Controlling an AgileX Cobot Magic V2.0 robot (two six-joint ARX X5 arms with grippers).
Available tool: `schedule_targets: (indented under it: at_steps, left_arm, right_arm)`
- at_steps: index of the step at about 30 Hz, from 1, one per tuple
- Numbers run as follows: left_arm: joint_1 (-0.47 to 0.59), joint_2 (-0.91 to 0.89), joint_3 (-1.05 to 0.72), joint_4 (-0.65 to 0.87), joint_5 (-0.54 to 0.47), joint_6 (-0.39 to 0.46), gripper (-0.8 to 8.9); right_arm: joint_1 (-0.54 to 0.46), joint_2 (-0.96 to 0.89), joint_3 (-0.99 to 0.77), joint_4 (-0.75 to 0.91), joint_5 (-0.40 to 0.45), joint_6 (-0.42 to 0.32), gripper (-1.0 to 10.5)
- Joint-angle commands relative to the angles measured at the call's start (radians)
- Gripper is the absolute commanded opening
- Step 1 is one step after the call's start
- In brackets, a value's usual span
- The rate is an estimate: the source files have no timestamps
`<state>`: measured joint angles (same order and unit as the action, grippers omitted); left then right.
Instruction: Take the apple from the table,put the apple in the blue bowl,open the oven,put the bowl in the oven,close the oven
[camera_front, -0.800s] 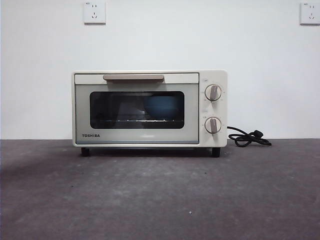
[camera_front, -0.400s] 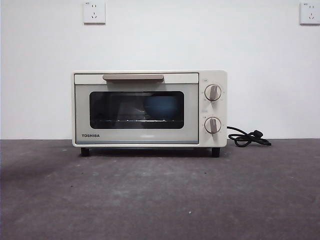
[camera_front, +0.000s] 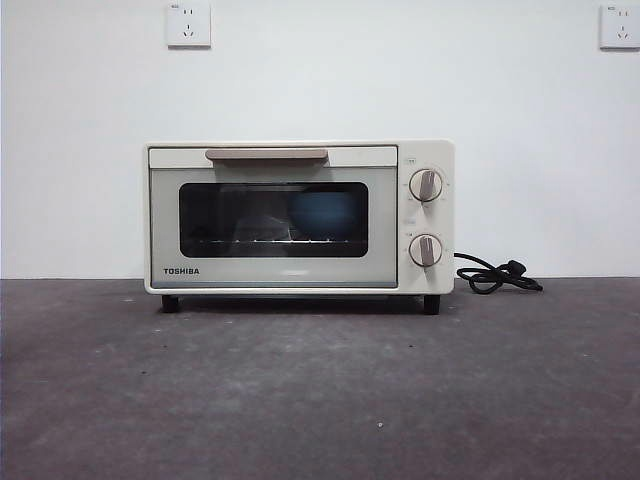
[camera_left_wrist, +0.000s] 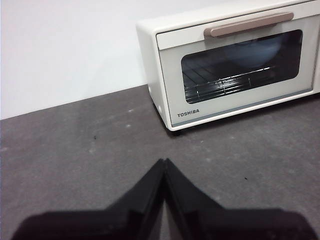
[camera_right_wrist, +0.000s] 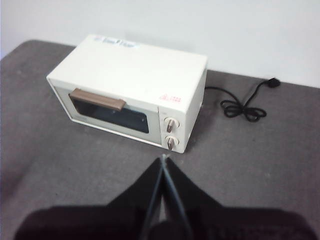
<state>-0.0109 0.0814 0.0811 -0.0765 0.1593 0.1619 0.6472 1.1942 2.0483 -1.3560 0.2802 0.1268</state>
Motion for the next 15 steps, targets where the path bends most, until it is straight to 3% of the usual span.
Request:
schedule_targets:
  at_steps: [1,8,15]
  left_arm:
    - [-0.001,-0.053,-0.043,0.013,-0.015,-0.033,-0.04]
    - [-0.001,-0.077,-0.074,-0.088,-0.034,-0.069,-0.04]
    - [-0.001,-0.062,-0.074,-0.08,-0.023,-0.07,-0.04]
  right_arm:
    - [0.002,0.027,0.0,-0.021,0.001,0.002,0.0]
    - [0.002,0.105,0.0,-0.021,0.0,0.002,0.0]
    - [0.0,0.179,0.0,-0.021,0.0,0.002,0.0]
